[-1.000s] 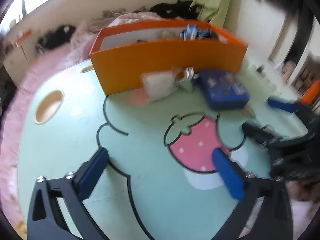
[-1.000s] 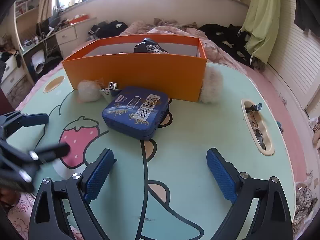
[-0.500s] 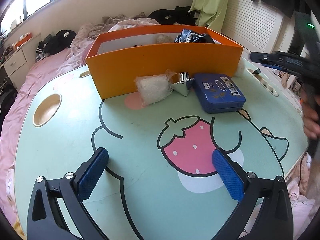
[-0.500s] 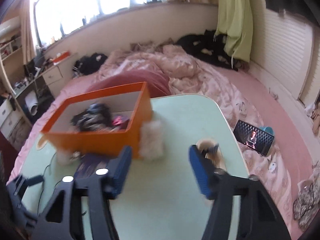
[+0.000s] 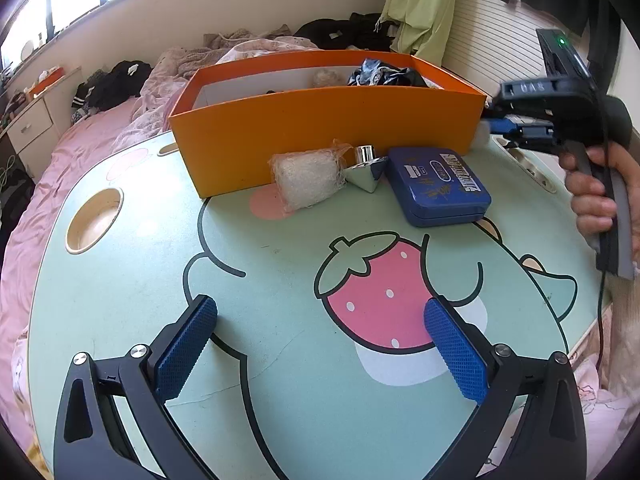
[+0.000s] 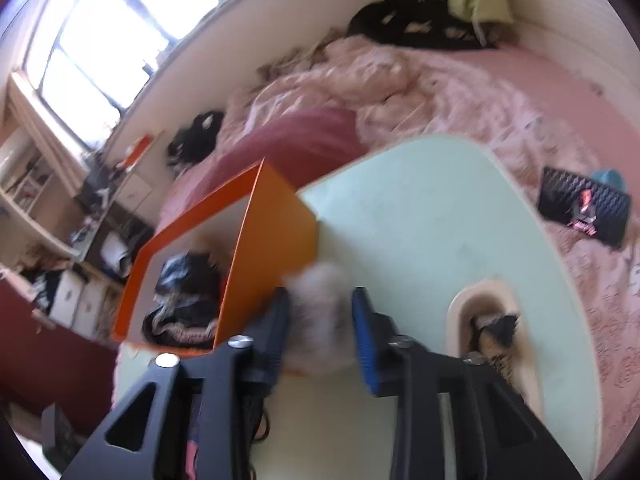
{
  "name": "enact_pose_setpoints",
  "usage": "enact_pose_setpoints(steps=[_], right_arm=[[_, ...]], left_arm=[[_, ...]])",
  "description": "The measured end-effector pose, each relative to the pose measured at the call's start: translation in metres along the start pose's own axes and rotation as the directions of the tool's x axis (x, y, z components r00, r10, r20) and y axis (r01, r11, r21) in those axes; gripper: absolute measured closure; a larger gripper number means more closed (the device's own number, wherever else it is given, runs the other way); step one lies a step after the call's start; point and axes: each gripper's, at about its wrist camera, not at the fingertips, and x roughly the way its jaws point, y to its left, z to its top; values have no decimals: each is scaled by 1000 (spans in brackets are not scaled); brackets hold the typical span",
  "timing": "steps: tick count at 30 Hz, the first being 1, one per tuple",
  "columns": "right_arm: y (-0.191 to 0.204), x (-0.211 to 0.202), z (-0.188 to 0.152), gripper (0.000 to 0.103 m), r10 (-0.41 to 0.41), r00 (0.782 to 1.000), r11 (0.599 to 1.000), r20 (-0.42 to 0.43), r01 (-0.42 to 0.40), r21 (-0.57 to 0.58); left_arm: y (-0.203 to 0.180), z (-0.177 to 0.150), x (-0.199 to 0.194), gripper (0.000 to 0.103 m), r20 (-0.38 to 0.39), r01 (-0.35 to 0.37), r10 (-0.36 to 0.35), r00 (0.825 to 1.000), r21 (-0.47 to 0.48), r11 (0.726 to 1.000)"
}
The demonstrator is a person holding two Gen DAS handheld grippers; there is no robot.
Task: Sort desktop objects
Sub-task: 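Grasp the white pompom with right gripper while left gripper grasps the clear plastic bag, then drop the white pompom into the box with right gripper while left drops the bag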
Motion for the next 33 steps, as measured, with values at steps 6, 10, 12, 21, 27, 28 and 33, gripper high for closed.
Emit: enact_pose_setpoints(steps=[6,10,12,21,27,28,33], right_arm=[[0,-28,-26,95,19,998,1000,53,-18,-9],[5,-56,-53,95,18,993,999,119,-14,-41],[10,-62,-61,95,13,992,998,123,-5,-66],[51,-66,-83,95,57,993,978,104,-34,-207],[87,-68,-77,95,129,982,957,140,-86,-278],[94,-70,-69,95,135,978,954,160,-84,-289],[119,-58,-29,95,109,971,956,213,-43,-292]], left_arm=[[13,12,0,0,-23,42,-45,999,-94,995],[33,36,3,0,20,120,-118,993,-200,972],[37,48,9,3,26,87,-84,996,-213,973],[47,63,32,67,23,165,-164,986,-248,955],[54,60,18,67,70,199,-188,980,-256,946],[52,63,9,67,96,207,-189,977,-244,947],[41,93,-23,67,208,205,-165,964,-188,961]])
